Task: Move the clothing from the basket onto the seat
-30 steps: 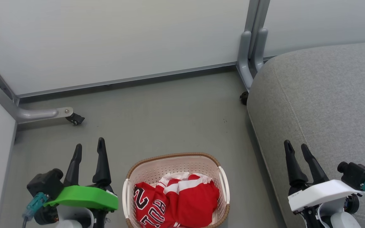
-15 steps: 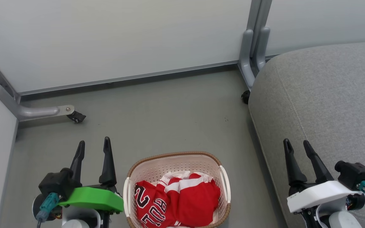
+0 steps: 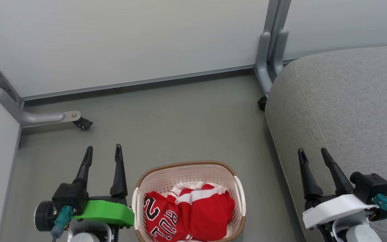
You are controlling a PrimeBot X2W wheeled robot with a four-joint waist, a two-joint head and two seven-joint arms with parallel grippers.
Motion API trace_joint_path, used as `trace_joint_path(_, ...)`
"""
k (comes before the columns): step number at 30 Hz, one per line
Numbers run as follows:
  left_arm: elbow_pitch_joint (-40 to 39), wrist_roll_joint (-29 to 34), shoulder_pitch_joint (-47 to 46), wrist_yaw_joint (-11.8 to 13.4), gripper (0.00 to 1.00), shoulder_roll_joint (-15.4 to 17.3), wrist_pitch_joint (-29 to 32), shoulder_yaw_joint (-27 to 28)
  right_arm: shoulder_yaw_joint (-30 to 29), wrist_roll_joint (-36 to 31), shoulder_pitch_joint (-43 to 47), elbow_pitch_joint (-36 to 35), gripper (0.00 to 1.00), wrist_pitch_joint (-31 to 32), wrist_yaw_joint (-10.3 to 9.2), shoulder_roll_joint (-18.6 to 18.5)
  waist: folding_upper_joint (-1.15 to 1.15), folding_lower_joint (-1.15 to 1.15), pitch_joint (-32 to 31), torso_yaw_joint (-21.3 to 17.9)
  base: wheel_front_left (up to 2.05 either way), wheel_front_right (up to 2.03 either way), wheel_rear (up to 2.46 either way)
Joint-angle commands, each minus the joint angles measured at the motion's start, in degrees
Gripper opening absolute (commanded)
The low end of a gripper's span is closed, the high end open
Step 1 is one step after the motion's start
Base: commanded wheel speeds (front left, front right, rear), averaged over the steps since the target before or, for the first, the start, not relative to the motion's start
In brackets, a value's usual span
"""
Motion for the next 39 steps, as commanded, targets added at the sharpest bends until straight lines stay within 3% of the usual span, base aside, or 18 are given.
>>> trace_joint_path(1,-0.42,1.3,0.28,0.27,1.0,0.39,-0.59,-0.19,0.04,-1.42,0.37,-0.46,1.0,-0.69,0.02,-0.33,0.0,0.0,0.01,0.07,0.0,0.0,0.0)
trace_joint_path(24,0.44,8.05,1.0,-0.01,1.0,0.44,-3.03,-1.89,0.69,-11.03,0.63,0.67,1.0,-3.08,0.01,-0.46,0.0,0.0,-0.27,0.92,0.0,0.0,0.0)
trace_joint_path(39,3.49,6.42,0.6,-0.12,1.0,0.43,-2.87,-2.13,0.12,-11.13,-0.03,2.92,1.0,-2.98,0.0,-0.45,0.0,0.0,-0.14,1.11,0.0,0.0,0.0)
